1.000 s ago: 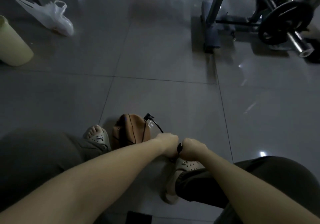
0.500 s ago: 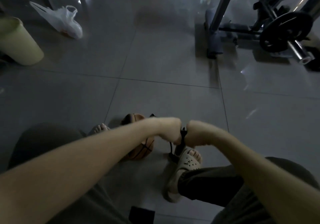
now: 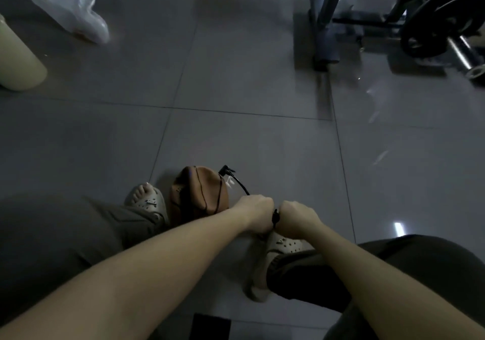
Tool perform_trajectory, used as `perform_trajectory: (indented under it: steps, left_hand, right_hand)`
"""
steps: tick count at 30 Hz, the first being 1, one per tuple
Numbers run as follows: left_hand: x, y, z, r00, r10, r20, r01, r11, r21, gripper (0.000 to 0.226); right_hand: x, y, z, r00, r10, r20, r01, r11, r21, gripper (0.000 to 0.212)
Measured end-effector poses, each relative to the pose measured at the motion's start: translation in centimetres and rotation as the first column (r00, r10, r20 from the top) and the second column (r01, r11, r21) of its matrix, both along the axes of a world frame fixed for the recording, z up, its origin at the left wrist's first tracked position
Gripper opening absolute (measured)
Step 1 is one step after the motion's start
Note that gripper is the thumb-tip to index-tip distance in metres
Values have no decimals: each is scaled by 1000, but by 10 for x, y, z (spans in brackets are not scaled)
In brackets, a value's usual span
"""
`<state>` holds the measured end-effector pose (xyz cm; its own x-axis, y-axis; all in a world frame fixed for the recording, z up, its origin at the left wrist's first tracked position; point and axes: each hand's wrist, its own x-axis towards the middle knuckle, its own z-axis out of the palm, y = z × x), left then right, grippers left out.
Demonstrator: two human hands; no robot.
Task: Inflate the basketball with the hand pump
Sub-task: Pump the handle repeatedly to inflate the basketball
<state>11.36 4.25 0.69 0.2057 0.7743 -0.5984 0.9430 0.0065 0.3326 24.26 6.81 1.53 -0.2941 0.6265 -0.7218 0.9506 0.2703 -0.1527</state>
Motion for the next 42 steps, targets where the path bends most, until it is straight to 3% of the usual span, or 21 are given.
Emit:
perform_trajectory:
  steps: [5, 8, 12, 17, 19, 21, 27, 32, 35, 37, 42]
  left_hand:
    - [-3, 5, 28, 997, -80, 4, 79, 978, -194, 18]
    - [-25, 25, 92, 994, 14, 105, 5, 984, -176, 15]
    - [-34, 43, 163, 991, 66, 116, -53, 993, -108, 18]
    - [-15, 6, 97, 995, 43, 91, -29, 989, -144, 13]
    - [-7, -9, 62, 998, 25, 57, -20, 997, -78, 16]
    - [-4, -12, 35, 999, 26, 40, -26, 1000, 11, 19]
    - [-7, -10, -5, 999, 33, 19, -33, 999, 10, 22]
    - [-2, 5, -1, 999, 45, 22, -44, 999, -21, 21]
    - [-2, -1, 11, 1000, 4, -24, -8, 989, -148, 22]
    - [-6, 1, 35, 1000, -27, -9, 24, 980, -198, 22]
    - [-31, 32, 138, 994, 33, 108, -22, 995, -100, 20]
  right_hand:
    - [-12, 1, 40, 996, 54, 66, -41, 984, -176, 20]
    - [-21, 27, 112, 997, 76, -4, -76, 981, -176, 15]
    - [-23, 49, 174, 995, 95, -36, -98, 990, -103, 20]
    - [-14, 12, 100, 997, 50, -50, -57, 988, -142, 15]
    - [-6, -3, 59, 998, 42, -48, -46, 996, -75, 13]
    - [0, -7, 28, 998, 14, -57, -14, 1000, -10, 25]
    - [-4, -1, -12, 998, 33, -45, -32, 999, 18, 28]
    - [-1, 10, -6, 1000, -20, -16, 19, 999, -51, 19]
    - [-12, -1, 9, 999, 13, 38, -7, 990, -142, 21]
    - [-17, 1, 35, 997, 50, 50, -42, 986, -159, 20]
    - [-23, 36, 151, 997, 71, -5, -71, 988, -137, 7]
